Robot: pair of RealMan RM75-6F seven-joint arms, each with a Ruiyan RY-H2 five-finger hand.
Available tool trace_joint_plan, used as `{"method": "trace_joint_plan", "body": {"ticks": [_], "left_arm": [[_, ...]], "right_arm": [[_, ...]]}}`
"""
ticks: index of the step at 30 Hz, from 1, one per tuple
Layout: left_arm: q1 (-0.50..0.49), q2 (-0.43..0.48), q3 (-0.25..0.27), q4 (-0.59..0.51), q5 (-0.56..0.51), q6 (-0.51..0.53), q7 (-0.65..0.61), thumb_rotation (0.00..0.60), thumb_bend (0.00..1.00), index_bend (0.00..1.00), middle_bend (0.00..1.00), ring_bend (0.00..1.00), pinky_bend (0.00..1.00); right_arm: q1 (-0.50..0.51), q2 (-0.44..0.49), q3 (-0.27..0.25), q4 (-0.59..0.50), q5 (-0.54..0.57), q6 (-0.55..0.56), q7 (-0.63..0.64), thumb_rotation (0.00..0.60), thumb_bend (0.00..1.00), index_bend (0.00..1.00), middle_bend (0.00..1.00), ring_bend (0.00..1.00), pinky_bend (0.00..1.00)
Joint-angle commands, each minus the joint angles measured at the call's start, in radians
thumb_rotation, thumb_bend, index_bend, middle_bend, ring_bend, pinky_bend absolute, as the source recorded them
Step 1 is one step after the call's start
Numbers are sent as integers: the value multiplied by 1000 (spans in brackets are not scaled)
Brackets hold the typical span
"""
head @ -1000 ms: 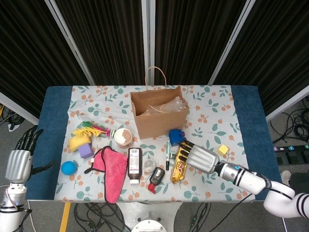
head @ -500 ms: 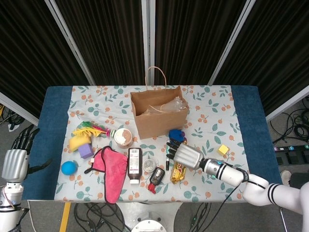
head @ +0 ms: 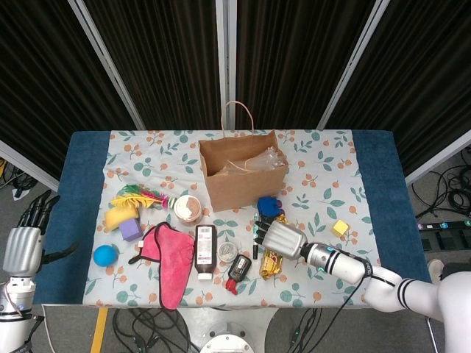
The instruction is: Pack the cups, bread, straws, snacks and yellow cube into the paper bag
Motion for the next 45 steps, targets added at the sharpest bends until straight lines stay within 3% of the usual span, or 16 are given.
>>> {"method": "trace_joint_plan", "body": {"ticks": [1, 7, 14, 17, 25, 31, 37, 45], "left_arm": [[1, 0, 0, 2, -1, 0, -2, 571, 147, 155, 145, 92, 188], [4, -1, 1, 6, -4, -1, -5, 569, 147, 154, 145, 92, 187], [4, 3, 0, -1, -2, 1, -5, 571, 147, 154, 145, 92, 188], [3, 6, 0, -8, 0, 2, -3, 569, 147, 154, 145, 92, 188], [2, 8, 10, -27, 15, 2, 4, 568, 147, 154, 145, 93, 188], [-2, 11, 10, -40, 26, 4, 10, 569, 147, 154, 145, 92, 188], [-4, 17, 10, -49, 27, 4, 12, 567, 147, 154, 145, 92, 188], [-11, 21, 8, -55, 33, 2, 14, 568, 147, 154, 144, 92, 188]], "right_arm": [[-4, -16, -4, 18, 4, 14, -3, 600, 39, 441, 362, 209, 225], [-17, -53, -1, 58, 2, 78, 3, 600, 141, 588, 461, 311, 329], [-12, -31, 45, 8, 2, 188, 39, 600, 184, 651, 515, 372, 392], [-5, 17, 107, -109, 35, 236, 59, 600, 184, 657, 520, 379, 401], [20, 164, 359, -530, 244, 273, 5, 600, 183, 661, 525, 380, 404], [45, 171, 535, -736, 442, 316, -13, 600, 185, 661, 525, 380, 404], [82, 136, 653, -778, 577, 385, -67, 600, 188, 661, 522, 380, 405], [109, 32, 703, -625, 827, 426, -49, 600, 202, 665, 520, 380, 405]]}}
